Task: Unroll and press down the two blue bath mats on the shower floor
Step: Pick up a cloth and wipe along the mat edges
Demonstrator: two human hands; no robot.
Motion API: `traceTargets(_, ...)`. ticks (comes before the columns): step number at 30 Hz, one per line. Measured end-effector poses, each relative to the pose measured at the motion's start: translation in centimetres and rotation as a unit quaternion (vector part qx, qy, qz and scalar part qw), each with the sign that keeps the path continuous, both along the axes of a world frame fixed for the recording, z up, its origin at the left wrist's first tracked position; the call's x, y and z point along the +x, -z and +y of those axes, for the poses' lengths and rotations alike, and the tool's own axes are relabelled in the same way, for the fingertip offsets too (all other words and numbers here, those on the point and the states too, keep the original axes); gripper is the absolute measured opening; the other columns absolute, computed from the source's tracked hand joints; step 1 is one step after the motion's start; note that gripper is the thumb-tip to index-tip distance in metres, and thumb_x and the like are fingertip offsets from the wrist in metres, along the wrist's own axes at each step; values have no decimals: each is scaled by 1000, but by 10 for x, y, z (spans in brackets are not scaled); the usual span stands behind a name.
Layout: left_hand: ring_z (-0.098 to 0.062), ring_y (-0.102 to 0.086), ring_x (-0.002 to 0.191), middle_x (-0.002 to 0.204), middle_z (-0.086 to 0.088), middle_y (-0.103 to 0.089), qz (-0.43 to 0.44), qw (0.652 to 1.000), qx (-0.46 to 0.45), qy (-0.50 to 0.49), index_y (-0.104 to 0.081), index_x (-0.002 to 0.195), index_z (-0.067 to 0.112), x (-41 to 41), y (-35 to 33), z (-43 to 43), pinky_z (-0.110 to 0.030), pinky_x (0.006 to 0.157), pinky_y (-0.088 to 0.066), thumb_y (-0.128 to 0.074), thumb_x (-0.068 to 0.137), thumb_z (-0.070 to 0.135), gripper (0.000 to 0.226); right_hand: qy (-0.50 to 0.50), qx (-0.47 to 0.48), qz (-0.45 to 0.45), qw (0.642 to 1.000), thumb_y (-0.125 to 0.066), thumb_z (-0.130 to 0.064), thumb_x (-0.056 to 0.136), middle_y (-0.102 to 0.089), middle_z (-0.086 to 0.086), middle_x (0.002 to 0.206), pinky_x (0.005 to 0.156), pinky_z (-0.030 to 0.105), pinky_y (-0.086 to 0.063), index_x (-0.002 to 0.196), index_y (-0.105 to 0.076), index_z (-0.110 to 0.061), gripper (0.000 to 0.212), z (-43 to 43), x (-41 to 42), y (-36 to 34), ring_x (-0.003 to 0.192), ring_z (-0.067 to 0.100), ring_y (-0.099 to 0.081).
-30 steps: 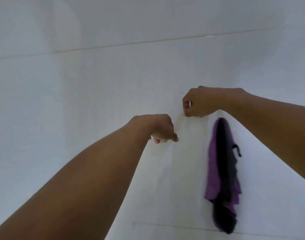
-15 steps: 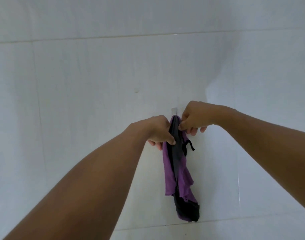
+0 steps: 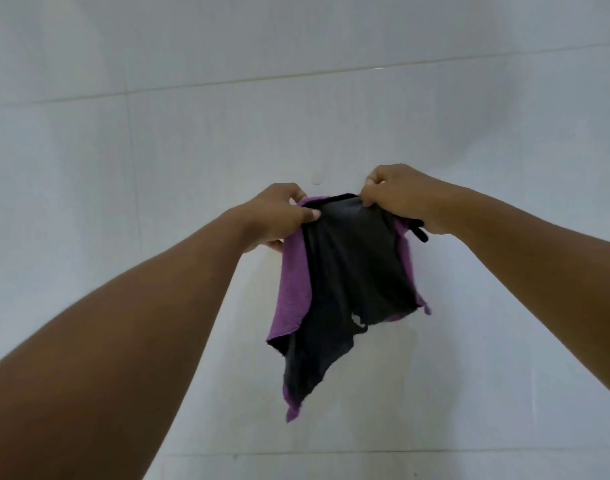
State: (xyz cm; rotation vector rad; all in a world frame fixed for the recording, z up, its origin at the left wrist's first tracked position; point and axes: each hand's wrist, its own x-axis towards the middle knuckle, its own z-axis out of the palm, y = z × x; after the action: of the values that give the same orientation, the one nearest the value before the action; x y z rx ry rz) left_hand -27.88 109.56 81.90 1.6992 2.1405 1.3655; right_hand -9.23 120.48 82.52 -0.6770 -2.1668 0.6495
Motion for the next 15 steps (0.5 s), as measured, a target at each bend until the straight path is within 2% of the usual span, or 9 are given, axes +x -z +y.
traceTargets(3,-29,-71,93,112,-12,-68,-28,998,-44,-37,-64,112,16,-28,5,-37,-42,72,-64,-54,104,26,16,-51,3,-70,996,-66,-20,90,-66,12,95,65,32,-52,98,-67,-9,14,-23,-34,1,78,21,-60)
traceTargets(5,-32,-73,87,113,-14,-70,-48,995,-69,-61,-67,114,13,-50,13,-69,-44,73,-64,-46,106,25,25,-88,13,-105,990,-69,-20,88,-72,12,104,84,40,-61,103,-73,-10,19,-42,-63,4,93,27,-70)
traceTargets(6,-32,-74,86,113,-14,-71,-53,992,-80,-77,-68,116,12,-62,17,-87,-45,74,-64,-43,106,24,29,-110,20,-120,986,-70,-20,88,-73,11,105,91,45,-61,103,-75,-14,17,-53,-80,6,100,30,-71)
traceTargets(8,-29,-75,87,112,-12,-73,-60,986,-103,-115,-69,115,11,-88,26,-126,-47,79,-64,-42,103,22,32,-155,35,-144,977,-70,-20,88,-74,9,106,93,51,-59,100,-77,-16,15,-79,-117,9,104,32,-70)
traceTargets(12,-25,-66,88,92,-6,-70,-119,973,-86,-176,-65,90,11,-129,43,-219,-55,102,-53,-48,93,18,18,-248,68,-166,952,-70,-21,89,-74,6,104,92,51,-60,98,-78,-19,13,-148,-198,17,103,31,-70)
traceTargets(13,-26,-67,92,95,-5,-71,-141,971,-84,-176,-65,94,12,-137,46,-244,-55,105,-51,-51,94,23,18,-273,72,-166,945,-70,-23,89,-74,6,104,92,50,-60,98,-78,-20,13,-168,-217,20,103,30,-70)
traceTargets(15,-26,-71,106,114,-3,-75,-185,964,-104,-159,-67,118,18,-149,52,-296,-50,105,-51,-56,97,43,35,-326,82,-168,927,-71,-25,89,-75,5,102,93,48,-59,97,-79,-22,12,-212,-255,26,102,29,-70)
